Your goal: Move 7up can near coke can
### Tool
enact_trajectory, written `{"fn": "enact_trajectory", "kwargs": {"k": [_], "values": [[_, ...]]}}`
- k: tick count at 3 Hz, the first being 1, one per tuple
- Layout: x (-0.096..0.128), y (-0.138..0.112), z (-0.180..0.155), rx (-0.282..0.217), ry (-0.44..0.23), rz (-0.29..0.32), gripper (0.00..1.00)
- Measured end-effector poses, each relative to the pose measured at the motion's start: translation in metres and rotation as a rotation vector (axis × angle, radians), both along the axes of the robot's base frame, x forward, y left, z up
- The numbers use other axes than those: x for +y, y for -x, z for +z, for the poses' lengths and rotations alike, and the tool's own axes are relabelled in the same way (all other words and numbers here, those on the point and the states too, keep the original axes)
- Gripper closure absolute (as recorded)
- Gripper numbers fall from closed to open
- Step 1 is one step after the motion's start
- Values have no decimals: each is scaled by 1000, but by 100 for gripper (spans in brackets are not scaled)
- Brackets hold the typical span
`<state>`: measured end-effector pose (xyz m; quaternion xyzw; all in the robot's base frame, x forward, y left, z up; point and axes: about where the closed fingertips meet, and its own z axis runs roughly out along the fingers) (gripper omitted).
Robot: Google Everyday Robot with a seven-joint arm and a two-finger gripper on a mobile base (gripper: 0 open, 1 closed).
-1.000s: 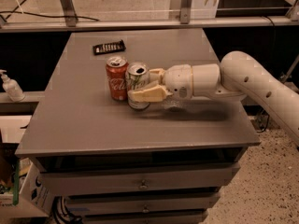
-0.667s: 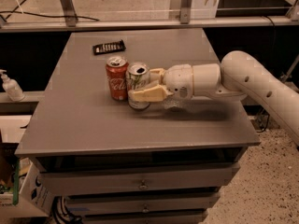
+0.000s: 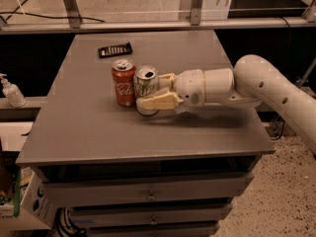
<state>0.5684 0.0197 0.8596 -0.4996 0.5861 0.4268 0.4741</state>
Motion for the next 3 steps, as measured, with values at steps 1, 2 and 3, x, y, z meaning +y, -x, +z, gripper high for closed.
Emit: {"fn": "enact_trajectory", "kwargs": {"k": [1, 2, 3], "values": [[-10, -31, -11, -3, 8, -13, 0], [-17, -71, -36, 78, 63, 16, 0], [-17, -71, -36, 78, 63, 16, 0]]}}
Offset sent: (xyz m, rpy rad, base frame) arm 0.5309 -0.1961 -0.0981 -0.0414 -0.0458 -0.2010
